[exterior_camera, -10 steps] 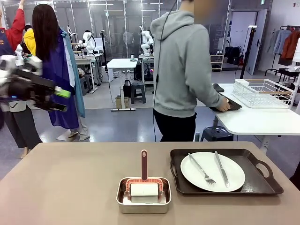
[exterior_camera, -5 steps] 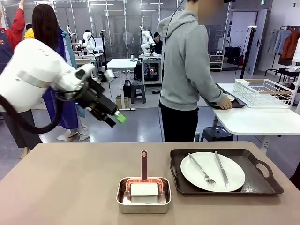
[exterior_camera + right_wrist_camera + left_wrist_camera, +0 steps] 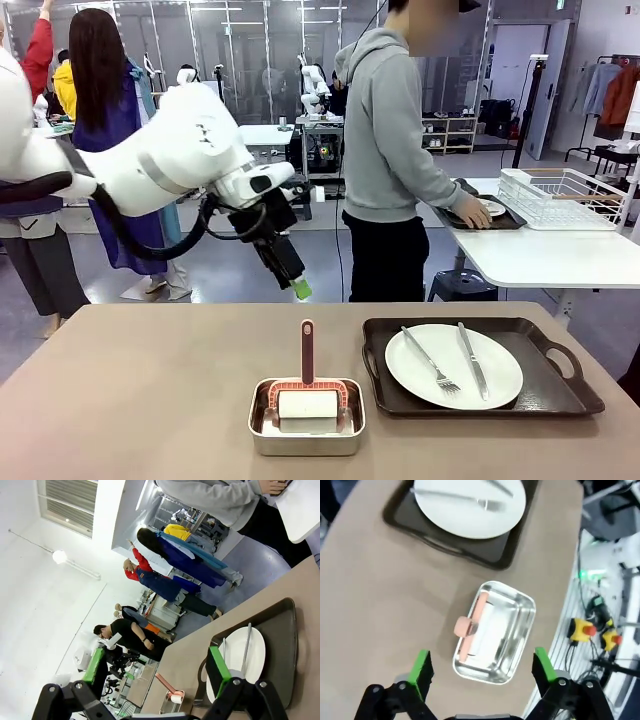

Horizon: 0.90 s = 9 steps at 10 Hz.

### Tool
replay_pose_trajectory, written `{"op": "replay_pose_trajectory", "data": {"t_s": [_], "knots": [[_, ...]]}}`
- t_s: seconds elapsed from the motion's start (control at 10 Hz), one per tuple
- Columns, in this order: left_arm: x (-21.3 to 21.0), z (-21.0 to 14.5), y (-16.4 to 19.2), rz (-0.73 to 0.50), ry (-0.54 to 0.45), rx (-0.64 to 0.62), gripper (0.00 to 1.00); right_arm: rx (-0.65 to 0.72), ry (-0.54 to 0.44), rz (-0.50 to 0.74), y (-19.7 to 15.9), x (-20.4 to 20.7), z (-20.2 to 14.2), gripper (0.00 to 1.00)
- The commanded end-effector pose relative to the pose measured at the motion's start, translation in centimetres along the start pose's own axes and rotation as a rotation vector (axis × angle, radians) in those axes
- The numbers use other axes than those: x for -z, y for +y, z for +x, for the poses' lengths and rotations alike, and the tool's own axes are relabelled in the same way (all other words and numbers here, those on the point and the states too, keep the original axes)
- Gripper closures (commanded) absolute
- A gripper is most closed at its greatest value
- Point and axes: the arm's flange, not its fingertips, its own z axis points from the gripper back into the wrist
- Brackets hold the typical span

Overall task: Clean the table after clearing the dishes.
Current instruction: When the left (or right) Handle tray is removed, use the left hand (or right hand) to clean the left (or right) side of the table with the Lint Roller.

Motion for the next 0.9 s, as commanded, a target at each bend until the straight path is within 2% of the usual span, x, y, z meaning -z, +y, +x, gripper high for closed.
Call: {"op": "replay_pose_trajectory", "data": {"t_s": [0.0, 0.1, 0.3, 0.6, 0.8], "knots": [[1.0, 1.2, 0.3, -0.031, 0.122, 0.027, 0.0, -0.006, -0.007, 0.002, 0.3, -0.2, -0.1, 0.0], [2.1, 1.5, -0.1, -0.062, 0.17, 0.057, 0.0, -0.006, -0.007, 0.002, 0.3, -0.2, -0.1, 0.0], [4.3, 1.7, -0.5, -0.088, 0.261, 0.198, 0.0, -0.006, -0.007, 0.002, 0.3, -0.2, -0.1, 0.0], [7.0, 2.0, 0.1, -0.117, 0.278, 0.326, 0.0, -0.006, -0.007, 0.002, 0.3, -0.2, -0.1, 0.0], [8.3, 1.9, 0.5, -0.085, 0.31, 0.366, 0.0, -0.006, -0.007, 0.002, 0.3, -0.2, -0.1, 0.0]]}}
